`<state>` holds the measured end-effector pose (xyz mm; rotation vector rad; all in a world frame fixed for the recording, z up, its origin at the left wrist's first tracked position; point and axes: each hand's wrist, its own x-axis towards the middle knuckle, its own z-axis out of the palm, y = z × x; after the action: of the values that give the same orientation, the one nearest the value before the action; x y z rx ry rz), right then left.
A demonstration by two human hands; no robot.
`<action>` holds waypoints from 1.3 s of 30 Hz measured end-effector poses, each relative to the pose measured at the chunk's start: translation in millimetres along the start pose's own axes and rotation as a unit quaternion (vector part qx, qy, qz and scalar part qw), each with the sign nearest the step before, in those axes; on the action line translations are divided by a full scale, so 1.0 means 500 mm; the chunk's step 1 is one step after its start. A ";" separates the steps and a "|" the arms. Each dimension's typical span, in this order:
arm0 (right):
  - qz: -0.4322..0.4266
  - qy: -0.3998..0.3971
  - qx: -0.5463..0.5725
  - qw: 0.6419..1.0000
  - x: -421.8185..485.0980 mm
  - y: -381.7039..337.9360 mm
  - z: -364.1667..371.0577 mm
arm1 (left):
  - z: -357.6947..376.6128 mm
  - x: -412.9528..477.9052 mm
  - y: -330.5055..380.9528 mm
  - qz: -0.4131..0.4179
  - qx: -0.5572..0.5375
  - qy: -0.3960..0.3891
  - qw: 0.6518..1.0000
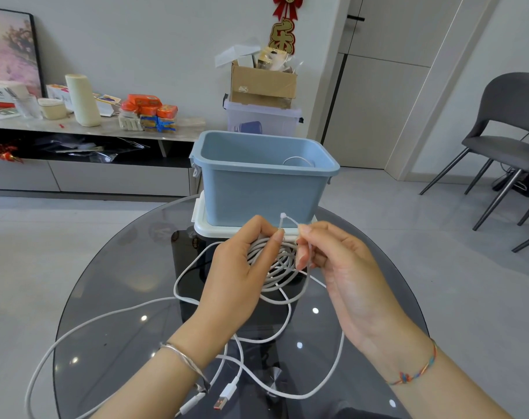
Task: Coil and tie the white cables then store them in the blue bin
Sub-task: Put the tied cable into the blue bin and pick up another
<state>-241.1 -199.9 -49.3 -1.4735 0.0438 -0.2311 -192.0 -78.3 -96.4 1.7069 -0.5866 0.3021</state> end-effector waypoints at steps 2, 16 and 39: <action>-0.007 -0.005 -0.002 1.000 0.000 0.001 0.001 | -0.002 0.002 0.001 0.010 0.010 -0.004 1.000; -0.013 -0.015 -0.052 0.998 0.011 0.011 -0.010 | -0.014 0.006 -0.014 0.071 0.078 -0.071 0.992; -0.112 -0.030 -0.173 0.978 0.049 0.012 -0.064 | -0.011 0.010 -0.035 -0.197 -0.099 -0.180 0.959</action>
<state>-221.9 -235.1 -55.7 -1.8336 -0.1382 -0.3744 -178.0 -72.0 -107.4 1.6481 -0.5029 -0.3498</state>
